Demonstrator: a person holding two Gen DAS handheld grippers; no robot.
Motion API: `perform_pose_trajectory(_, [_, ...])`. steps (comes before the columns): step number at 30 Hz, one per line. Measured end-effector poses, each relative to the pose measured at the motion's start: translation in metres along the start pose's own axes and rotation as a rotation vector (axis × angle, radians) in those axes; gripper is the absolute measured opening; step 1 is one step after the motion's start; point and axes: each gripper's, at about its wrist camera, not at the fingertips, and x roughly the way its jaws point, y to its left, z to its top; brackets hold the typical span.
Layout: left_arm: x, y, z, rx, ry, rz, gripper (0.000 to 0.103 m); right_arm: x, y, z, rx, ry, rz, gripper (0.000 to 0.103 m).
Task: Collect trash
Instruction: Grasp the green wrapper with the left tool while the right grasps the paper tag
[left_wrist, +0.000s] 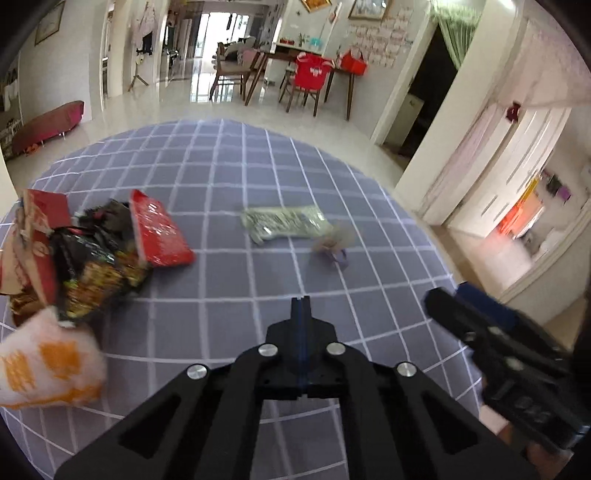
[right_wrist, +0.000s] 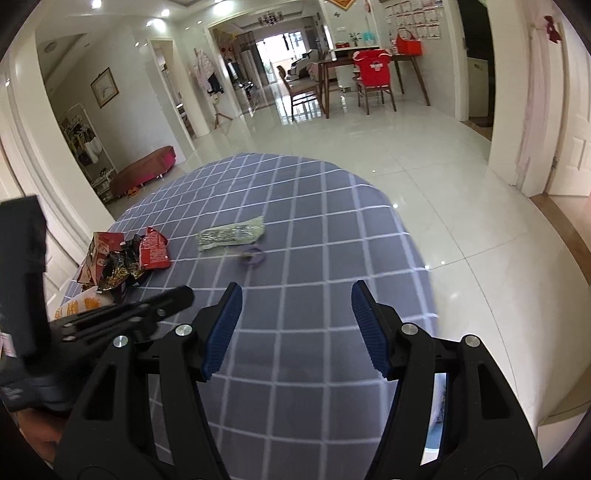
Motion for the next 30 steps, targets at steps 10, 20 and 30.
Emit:
perform_pose_trajectory(10, [0.002,0.008,0.014,0.017,0.019,-0.012,0.022,0.016,0.011,0.01,0.001,0.014,-0.02,0.061])
perform_pose_trajectory(20, [-0.005,0.024,0.03,0.023,-0.027,0.122,0.059,0.067,0.019,0.041,-0.017,0.104,0.061,0.061])
perform_pose_trajectory(30, [0.028,0.006,0.055,0.264,0.017,0.223,0.076,0.074,0.011,0.05,-0.038,0.066,0.073,0.003])
